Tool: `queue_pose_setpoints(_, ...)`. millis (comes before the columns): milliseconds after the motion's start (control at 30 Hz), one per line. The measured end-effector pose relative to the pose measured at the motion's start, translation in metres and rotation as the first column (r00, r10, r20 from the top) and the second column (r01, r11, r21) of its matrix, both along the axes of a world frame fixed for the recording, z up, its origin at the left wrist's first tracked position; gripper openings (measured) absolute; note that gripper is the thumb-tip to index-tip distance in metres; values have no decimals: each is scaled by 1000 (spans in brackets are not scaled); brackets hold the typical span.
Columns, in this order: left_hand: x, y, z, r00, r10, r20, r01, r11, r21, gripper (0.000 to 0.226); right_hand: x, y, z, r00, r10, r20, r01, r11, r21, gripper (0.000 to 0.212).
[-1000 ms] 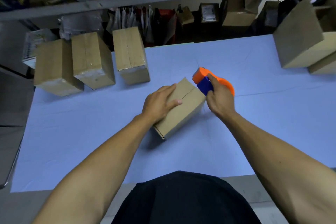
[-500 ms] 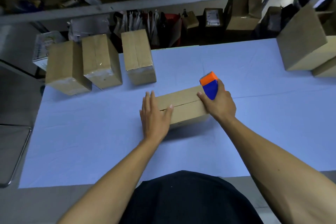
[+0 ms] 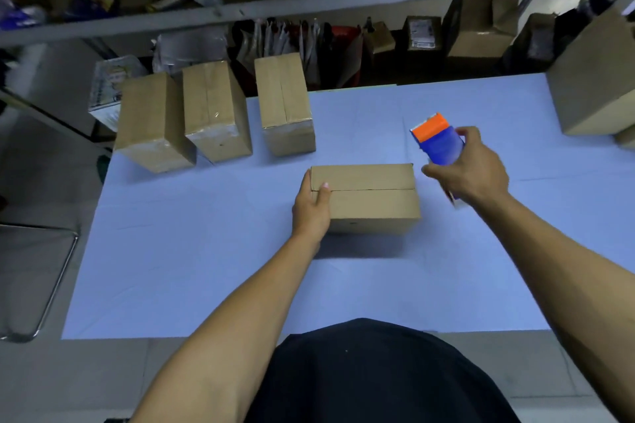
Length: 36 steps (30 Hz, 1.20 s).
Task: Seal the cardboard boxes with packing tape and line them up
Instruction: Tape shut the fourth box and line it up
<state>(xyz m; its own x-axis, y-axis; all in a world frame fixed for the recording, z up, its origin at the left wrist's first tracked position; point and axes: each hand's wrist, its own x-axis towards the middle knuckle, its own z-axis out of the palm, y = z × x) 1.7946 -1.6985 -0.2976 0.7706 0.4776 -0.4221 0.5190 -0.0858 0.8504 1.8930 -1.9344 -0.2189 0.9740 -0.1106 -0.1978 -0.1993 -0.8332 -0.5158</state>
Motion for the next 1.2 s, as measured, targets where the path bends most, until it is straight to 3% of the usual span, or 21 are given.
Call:
queue_pose_setpoints(100, 4, 3, 2, 999, 21, 25, -19, 998, -59, 54, 10, 12, 26, 974, 216, 65, -211, 974, -78, 59)
queue_pose_setpoints(200, 7, 5, 8, 997, 69, 32, -65, 991, -118, 52, 5, 37, 44, 847, 530, 51, -516, 840, -170, 57)
queue_pose_setpoints(267, 7, 6, 13, 997, 67, 42, -60, 987, -152, 50, 0, 51, 51, 786, 617, 38, -608, 783, -132, 56)
queue_pose_setpoints(367, 7, 6, 18, 997, 39, 72, -28, 989, -147, 33, -10, 68, 53, 764, 643, 60, -645, 762, 48, 51)
queue_pose_setpoints(433, 5, 7, 20, 996, 24, 91, -11, 991, -137, 19, -16, 77, 50, 724, 688, 52, -690, 719, 83, 51)
queue_pose_setpoints(500, 3, 9, 18, 997, 15, 73, -3, 988, -153, 18, -17, 81, 47, 700, 712, 54, -713, 696, 82, 55)
queue_pose_setpoints(633, 4, 9, 20, 997, 0, 78, 14, 985, -170, 22, -10, 80, 48, 649, 755, 95, -757, 653, -16, 68)
queue_pose_setpoints(767, 6, 8, 23, 999, 5, 51, 5, 981, -193, 17, -12, 89, 43, 621, 772, 133, -681, 616, -396, 70)
queue_pose_setpoints(933, 5, 8, 25, 999, 15, 39, -7, 980, -201, 23, -18, 99, 42, 653, 748, 118, -703, 657, -273, 69)
queue_pose_setpoints(1200, 6, 16, 27, 1000, -4, -20, -1, 970, -242, 19, -23, 94, 34, 615, 768, 177, -714, 638, -287, 71)
